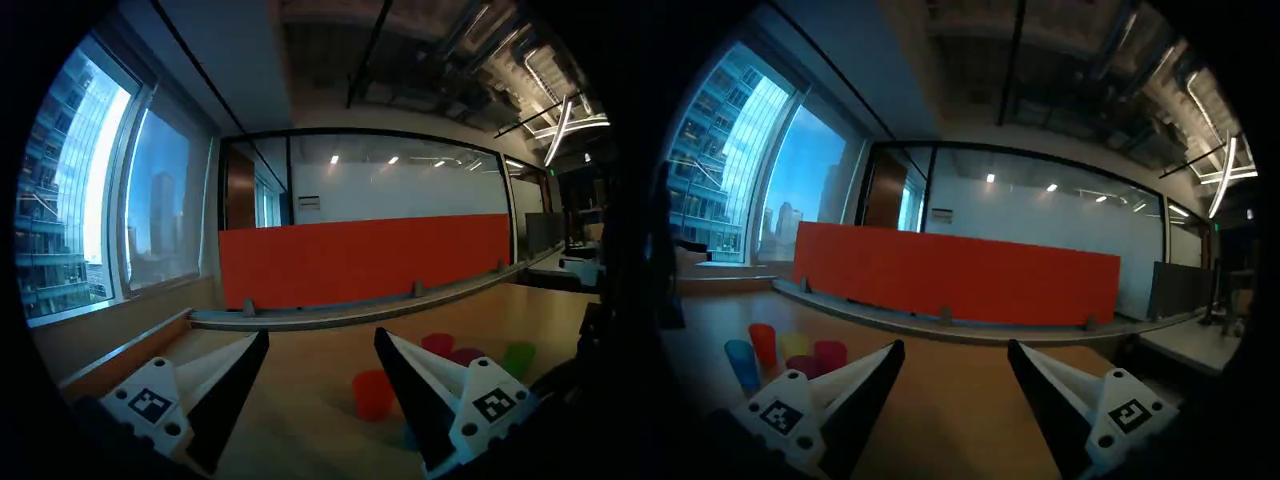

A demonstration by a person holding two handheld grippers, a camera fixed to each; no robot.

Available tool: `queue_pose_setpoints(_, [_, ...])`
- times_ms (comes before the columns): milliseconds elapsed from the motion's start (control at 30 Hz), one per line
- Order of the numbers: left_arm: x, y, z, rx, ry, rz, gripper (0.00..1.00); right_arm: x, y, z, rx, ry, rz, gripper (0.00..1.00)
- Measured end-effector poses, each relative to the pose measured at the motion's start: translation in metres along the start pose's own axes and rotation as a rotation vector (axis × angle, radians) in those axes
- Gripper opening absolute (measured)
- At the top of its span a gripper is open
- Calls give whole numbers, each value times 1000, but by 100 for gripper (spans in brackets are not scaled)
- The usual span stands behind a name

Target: Pour water

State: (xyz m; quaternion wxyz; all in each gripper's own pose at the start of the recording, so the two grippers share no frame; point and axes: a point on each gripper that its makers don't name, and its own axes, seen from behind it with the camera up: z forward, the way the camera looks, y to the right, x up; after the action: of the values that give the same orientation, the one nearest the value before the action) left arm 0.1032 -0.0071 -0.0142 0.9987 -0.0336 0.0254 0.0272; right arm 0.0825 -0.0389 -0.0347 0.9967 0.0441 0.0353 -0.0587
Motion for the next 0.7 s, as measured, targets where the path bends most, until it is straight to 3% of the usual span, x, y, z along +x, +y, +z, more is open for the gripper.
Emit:
queue_pose_setpoints(300, [-8, -6, -2, 37, 18, -50, 98, 0, 1, -2, -18, 2, 21, 100])
queue_pose_setpoints(700, [-24, -22, -6, 118, 38, -44, 98, -4, 0, -2, -27, -5, 72, 100])
